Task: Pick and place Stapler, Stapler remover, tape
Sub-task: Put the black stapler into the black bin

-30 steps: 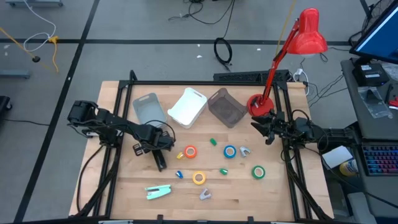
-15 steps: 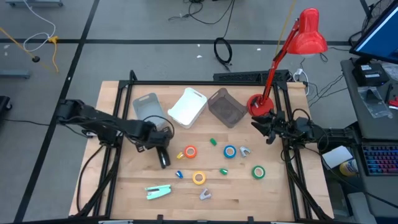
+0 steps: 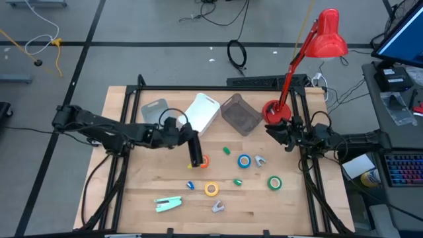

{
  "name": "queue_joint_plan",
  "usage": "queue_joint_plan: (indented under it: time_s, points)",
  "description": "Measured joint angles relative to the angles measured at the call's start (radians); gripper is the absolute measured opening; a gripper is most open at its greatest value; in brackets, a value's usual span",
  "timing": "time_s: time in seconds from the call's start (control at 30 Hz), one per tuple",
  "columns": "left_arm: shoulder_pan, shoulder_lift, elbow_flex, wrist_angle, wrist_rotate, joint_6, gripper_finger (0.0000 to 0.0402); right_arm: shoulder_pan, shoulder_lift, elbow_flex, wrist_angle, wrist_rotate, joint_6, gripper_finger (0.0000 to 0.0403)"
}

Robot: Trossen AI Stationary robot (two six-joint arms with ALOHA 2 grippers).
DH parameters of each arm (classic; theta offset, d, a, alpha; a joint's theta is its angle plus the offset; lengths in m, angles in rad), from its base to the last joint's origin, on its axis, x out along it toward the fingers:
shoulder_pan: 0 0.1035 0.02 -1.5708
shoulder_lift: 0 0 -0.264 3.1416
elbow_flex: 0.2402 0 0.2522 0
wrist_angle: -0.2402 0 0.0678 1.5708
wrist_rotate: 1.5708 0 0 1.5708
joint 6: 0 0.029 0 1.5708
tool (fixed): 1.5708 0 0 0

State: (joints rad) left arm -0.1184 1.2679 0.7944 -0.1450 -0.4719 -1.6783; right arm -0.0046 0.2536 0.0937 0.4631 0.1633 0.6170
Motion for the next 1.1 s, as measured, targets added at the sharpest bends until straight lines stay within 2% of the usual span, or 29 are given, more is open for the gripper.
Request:
queue_joint_plan:
  time_s: [0.1, 0.27, 0.43, 0.53, 0.83, 1.1]
  points:
    - [0.023, 0.022, 0.000, 0.157, 0.001, 0.087, 0.0178, 0.000, 0.115, 0.000, 0.109, -0.039, 0.018, 0.0155]
    - [0.048, 0.057, 0.000, 0.326, 0.012, 0.172, 0.0178, 0.000, 0.314, 0.006, 0.294, -0.090, 0.080, 0.0163]
    - [0.062, 0.078, 0.000, 0.433, 0.022, 0.213, 0.0178, 0.000, 0.472, 0.082, 0.359, -0.091, 0.105, 0.0203]
    - [0.068, 0.094, 0.007, 0.496, 0.025, 0.235, 0.0178, 0.000, 0.559, 0.149, 0.356, -0.133, 0.105, 0.0235]
    - [0.068, 0.120, 0.101, 0.490, 0.028, 0.391, 0.0178, 0.000, 0.801, 0.319, 0.356, -0.198, 0.207, 0.0313]
    - [0.074, 0.122, 0.159, 0.490, 0.035, 0.507, 0.0178, 0.000, 0.935, 0.412, 0.358, -0.226, 0.291, 0.0351]
